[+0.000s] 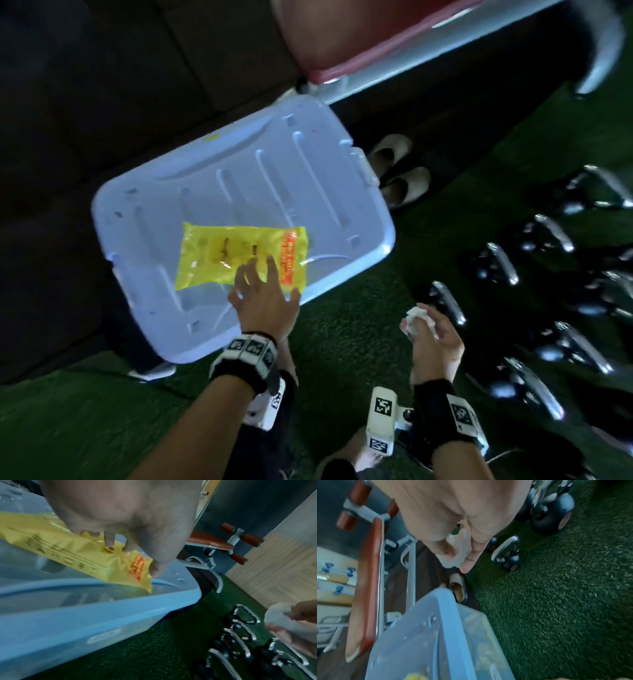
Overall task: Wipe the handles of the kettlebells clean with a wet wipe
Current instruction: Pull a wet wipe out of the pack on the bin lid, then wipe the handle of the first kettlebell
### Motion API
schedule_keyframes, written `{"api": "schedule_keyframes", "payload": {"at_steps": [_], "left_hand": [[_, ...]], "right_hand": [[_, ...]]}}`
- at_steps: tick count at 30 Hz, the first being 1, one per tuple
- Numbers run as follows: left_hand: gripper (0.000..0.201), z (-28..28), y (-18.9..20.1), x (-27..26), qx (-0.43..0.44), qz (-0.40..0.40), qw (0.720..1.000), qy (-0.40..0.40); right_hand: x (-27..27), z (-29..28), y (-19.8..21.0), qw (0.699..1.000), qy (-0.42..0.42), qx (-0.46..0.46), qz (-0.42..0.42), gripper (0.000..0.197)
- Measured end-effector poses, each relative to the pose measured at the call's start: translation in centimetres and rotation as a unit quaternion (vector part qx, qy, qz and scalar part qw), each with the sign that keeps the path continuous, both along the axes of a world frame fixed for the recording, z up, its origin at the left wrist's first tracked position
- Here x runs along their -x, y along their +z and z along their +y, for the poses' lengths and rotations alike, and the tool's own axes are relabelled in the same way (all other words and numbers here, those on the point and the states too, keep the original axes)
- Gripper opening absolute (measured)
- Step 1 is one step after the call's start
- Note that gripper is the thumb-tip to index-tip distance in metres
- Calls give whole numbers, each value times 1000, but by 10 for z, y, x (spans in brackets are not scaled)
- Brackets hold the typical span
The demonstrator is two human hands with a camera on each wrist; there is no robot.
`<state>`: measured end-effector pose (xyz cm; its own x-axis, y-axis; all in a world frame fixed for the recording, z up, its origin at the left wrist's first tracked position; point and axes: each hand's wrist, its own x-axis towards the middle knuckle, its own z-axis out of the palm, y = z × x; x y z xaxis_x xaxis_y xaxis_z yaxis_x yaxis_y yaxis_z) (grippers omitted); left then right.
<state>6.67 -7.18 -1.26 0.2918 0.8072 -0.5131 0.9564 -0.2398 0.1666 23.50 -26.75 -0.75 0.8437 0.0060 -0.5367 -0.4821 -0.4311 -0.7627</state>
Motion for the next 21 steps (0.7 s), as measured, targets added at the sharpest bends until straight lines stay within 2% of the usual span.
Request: {"api": "schedule_keyframes", "payload": {"at_steps": [2,4,7,10,14,16,19,21], "left_hand": [[73,-33,2,-18,-19,-56,998,-10],[58,-63,-13,-42,3,-114,993,-33],[38,-103,-54,-82,108,-191,974,-53],[31,-134,-110,-122,253,-237,938,14],[30,-158,-212,-171,359,-264,893,69],[31,-162,-265,-191,369,-269,886,83],[52,-166,-330,-226,363,-286,883,79],[70,-173,-357,-249,345,-296,889,47]], "right_hand": [[-13,-42,-1,999,-31,-10,4,12],[-25,-79,-9,998,-55,-25,-4,10],[-38,-128,-39,998,-60,-3,-36,7],[-50,-161,-79,996,-65,19,-61,13],[-73,-176,-140,985,-86,30,-143,23],[-85,-175,-171,979,-91,35,-181,33],[-102,-172,-217,969,-98,14,-228,40],[-111,-169,-241,961,-103,-4,-256,40]]}}
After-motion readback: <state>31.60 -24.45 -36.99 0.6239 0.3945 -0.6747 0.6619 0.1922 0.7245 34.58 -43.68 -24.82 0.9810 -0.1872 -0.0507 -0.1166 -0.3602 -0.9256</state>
